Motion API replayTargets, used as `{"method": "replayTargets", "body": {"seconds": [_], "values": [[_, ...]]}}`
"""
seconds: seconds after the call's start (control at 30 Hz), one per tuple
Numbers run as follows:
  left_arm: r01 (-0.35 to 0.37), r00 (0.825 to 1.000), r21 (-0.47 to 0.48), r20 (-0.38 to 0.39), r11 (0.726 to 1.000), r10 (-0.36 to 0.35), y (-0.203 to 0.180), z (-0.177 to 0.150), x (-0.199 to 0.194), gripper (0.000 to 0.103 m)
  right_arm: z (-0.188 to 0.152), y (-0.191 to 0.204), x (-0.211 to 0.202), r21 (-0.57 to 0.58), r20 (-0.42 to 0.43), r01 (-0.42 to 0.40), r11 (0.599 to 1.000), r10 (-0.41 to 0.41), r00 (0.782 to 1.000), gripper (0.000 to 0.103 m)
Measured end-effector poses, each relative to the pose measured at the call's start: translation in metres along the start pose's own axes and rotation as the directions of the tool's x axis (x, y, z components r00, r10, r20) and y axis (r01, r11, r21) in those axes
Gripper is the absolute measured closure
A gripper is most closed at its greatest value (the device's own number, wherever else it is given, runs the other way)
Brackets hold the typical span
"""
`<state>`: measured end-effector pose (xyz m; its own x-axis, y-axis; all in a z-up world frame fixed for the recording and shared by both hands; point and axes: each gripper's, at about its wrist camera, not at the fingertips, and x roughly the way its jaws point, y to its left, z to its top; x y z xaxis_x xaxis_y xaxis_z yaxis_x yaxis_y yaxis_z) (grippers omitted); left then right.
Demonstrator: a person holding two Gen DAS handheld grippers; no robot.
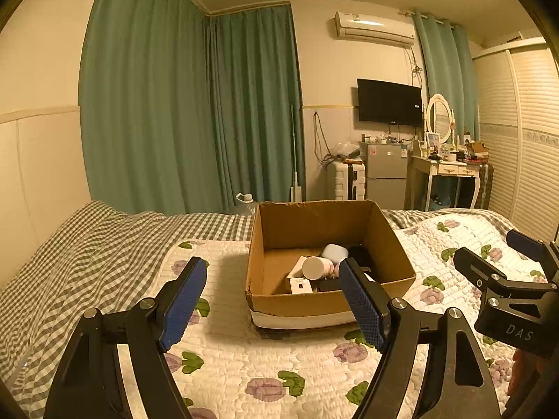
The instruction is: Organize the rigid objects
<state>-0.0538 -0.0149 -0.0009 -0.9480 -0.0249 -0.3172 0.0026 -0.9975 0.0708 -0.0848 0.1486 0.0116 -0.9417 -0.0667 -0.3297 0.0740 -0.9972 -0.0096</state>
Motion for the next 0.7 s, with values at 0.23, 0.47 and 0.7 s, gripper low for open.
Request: {"method": "replayTargets", "body": {"seconds": [0.23, 0.47, 0.7], "values": [[0.000, 1.000, 0.002, -0.004, 1.000, 0.000, -0.0017, 0.0000, 0.0004, 0.022, -0.0006, -0.0004, -0.0006, 0.003, 0.004, 0.009, 1.000, -0.009, 1.000, 0.000], [0.002, 1.000, 0.008, -0.008, 1.000, -0.002, -0.0035, -0.0009, 0.0012, 0.022, -0.0018, -0.0003, 0.0010, 0.000, -0.005, 0.022, 1.000, -0.022, 1.000, 0.000], [0.004, 1.000, 0.008, -0.007, 1.000, -0.004, -0.0033, -0.0012, 0.0022, 0.022, -0.0019, 0.0002, -0.0002, -0.002, -0.005, 0.025, 1.000, -0.025, 1.000, 0.000]]}}
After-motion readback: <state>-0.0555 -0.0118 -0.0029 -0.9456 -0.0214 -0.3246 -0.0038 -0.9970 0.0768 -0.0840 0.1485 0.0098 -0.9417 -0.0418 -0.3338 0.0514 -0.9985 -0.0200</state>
